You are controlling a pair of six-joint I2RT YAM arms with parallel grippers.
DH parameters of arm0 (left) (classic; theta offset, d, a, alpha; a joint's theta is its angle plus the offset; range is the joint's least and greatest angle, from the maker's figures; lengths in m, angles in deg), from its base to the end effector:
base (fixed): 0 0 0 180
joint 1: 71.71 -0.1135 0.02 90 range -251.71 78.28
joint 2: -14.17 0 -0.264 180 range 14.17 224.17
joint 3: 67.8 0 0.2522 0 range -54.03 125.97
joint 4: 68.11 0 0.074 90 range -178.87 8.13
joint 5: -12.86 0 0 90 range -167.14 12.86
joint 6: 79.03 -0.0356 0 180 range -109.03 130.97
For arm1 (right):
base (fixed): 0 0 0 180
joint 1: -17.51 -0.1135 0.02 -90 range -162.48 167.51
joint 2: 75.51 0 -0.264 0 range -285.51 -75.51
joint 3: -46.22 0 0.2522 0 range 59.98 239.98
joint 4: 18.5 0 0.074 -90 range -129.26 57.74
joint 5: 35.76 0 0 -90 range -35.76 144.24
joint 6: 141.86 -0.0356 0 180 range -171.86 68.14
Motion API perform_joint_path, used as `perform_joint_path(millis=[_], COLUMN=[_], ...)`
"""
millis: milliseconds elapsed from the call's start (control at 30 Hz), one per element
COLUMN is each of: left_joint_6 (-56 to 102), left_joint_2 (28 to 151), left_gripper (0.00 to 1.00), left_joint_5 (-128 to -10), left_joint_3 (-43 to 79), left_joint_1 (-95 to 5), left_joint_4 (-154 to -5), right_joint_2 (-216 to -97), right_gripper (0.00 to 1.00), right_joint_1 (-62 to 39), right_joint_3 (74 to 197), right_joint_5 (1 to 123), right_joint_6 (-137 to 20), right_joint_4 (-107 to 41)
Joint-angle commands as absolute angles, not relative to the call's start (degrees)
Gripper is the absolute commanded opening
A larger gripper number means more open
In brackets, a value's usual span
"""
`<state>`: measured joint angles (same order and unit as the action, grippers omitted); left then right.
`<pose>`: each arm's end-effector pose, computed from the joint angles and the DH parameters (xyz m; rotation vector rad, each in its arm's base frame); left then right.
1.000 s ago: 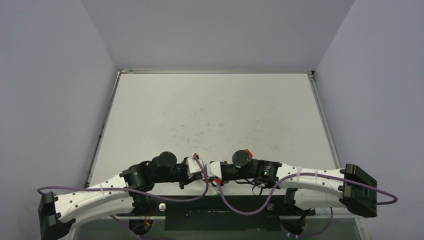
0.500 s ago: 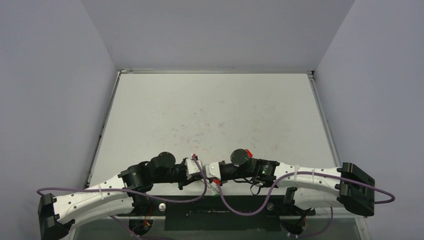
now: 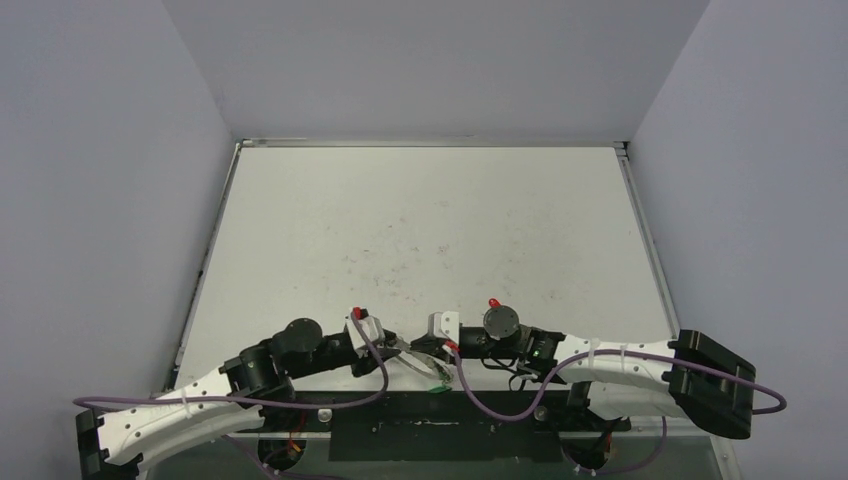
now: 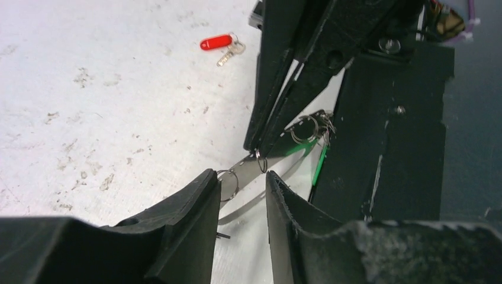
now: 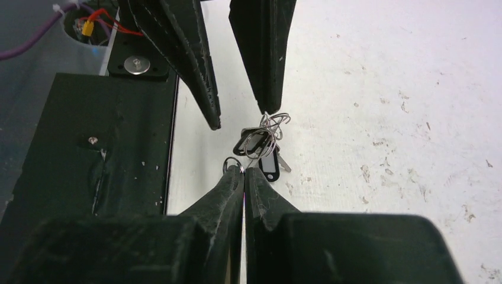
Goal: Put the keys on the keyring
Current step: Adjust the key on the keyring.
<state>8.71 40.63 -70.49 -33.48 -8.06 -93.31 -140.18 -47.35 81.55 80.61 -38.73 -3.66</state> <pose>0.0575 -0.1254 0.2330 1.1354 1.5975 -0.8329 0.0832 0.2144 0.2020 -1.4611 1.2578 1.0406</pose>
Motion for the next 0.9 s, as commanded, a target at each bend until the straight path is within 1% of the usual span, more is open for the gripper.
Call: perform_joint_path(millis=[0, 100, 267, 400, 533, 700, 867], left_joint_6=[13.03, 13.26, 13.67, 13.80, 13.61, 13.87, 13.62], left_joint_2=[34.68, 31.71, 30.75, 32.93, 36.47, 40.82, 42.82], left_gripper=[0.31, 0.29, 0.30, 0.31, 0.28, 0.24, 0.24], left_joint_5=[-74.47, -71.92, -69.19, -68.13, -68.13, -69.34, -71.40], left_joint_3=[-38.66, -42.58, -46.71, -48.48, -48.95, -49.01, -48.84], left_joint_1=[-7.91, -7.91, -7.91, -7.91, -7.91, -7.85, -7.88], left_joint_4=[-83.09, -77.01, -70.91, -65.42, -60.49, -56.72, -55.17], right_joint_2=[-139.35, -139.66, -139.42, -139.14, -139.06, -139.30, -139.67], right_gripper=[0.00, 0.00, 0.00, 0.00, 0.00, 0.00, 0.00], right_joint_1=[-47.21, -47.25, -47.26, -47.37, -47.58, -47.83, -48.01], right_joint_3=[77.53, 75.82, 74.41, 73.96, 73.70, 73.91, 74.22], right_joint_5=[77.98, 76.57, 74.03, 72.39, 71.78, 72.13, 73.02], right_joint_6=[-47.38, -49.59, -51.84, -53.93, -54.23, -54.11, -54.06], right_joint_4=[13.38, 18.16, 22.61, 23.58, 23.76, 23.59, 23.58])
